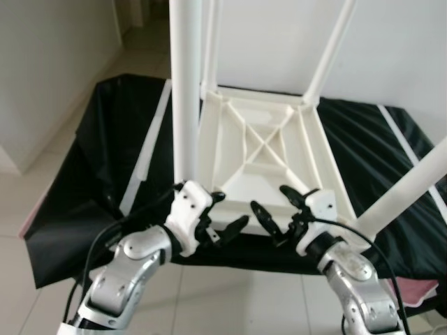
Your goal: Building children table
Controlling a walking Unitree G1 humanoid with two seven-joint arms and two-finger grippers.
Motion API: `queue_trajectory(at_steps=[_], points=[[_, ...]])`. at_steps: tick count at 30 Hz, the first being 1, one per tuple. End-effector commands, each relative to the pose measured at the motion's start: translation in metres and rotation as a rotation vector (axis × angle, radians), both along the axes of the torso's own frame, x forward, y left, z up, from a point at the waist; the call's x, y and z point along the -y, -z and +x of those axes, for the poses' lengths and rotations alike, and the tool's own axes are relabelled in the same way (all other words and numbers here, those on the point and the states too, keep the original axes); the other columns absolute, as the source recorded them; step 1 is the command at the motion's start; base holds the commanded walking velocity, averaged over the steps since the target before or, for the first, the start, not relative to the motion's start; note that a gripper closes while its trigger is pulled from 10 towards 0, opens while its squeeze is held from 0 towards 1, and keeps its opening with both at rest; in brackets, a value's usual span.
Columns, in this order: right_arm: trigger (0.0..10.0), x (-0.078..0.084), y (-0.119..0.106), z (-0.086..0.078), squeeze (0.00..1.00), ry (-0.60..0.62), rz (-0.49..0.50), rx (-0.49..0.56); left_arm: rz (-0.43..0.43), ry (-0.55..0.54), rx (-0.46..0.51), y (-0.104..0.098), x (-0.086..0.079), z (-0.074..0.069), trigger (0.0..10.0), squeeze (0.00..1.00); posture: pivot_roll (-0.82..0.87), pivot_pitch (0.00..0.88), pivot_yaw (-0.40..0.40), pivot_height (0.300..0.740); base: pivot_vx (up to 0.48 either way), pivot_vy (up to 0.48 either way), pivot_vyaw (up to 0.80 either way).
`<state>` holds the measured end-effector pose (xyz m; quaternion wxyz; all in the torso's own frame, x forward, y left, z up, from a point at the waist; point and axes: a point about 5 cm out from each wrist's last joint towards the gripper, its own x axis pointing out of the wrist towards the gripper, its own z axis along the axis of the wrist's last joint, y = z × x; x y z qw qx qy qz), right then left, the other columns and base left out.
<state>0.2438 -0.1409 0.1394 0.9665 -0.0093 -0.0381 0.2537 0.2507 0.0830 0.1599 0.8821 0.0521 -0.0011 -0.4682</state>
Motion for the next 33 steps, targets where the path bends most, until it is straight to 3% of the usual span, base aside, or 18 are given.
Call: queue_trajectory(at_steps=[1, 5, 10, 14, 18, 28, 33], points=[[10.0, 0.003, 0.003, -0.003, 0.0, 0.016, -0.014, -0.002, -0.015, -0.15, 0.033, -0.003, -0.001, 0.006, 10.0, 0.0, 0.02, 0.066, -0.069, 0.74, 0.0, 0.0, 0.0], [10.0, 0.005, 0.011, -0.014, 0.0, 0.05, -0.054, -0.005, -0.022, -0.066, 0.015, 0.001, 0.012, -0.003, 10.0, 0.0, 0.02, 0.063, -0.068, 0.74, 0.0, 0.0, 0.0], [10.0, 0.01, 0.017, -0.02, 0.0, 0.12, -0.084, 0.012, -0.016, -0.042, 0.017, 0.004, 0.019, -0.005, 10.0, 0.0, 0.01, 0.056, -0.068, 0.74, 0.0, 0.0, 0.0], [10.0, 0.021, 0.022, -0.028, 0.0, 0.282, -0.102, 0.057, -0.013, 0.017, -0.005, 0.008, 0.029, -0.008, 10.0, 0.0, 0.01, 0.049, -0.061, 0.74, 0.0, 0.0, 0.0], [10.0, 0.025, 0.025, -0.034, 0.0, 0.348, -0.102, 0.052, 0.006, 0.048, -0.006, 0.009, 0.032, -0.008, 10.0, 0.0, 0.01, 0.048, -0.059, 0.74, 0.0, 0.0, 0.0], [10.0, 0.037, 0.047, -0.059, 0.0, 0.509, -0.129, -0.001, 0.018, 0.076, 0.057, 0.003, 0.053, 0.002, 10.0, 0.0, -0.03, 0.044, -0.036, 0.74, 0.0, 0.0, 0.0], [10.0, 0.051, 0.052, -0.077, 0.0, 0.65, -0.14, -0.01, 0.019, 0.034, 0.07, 0.001, 0.059, 0.011, 10.0, 0.0, -0.05, 0.043, -0.021, 0.74, 0.0, 0.0, 0.0]])
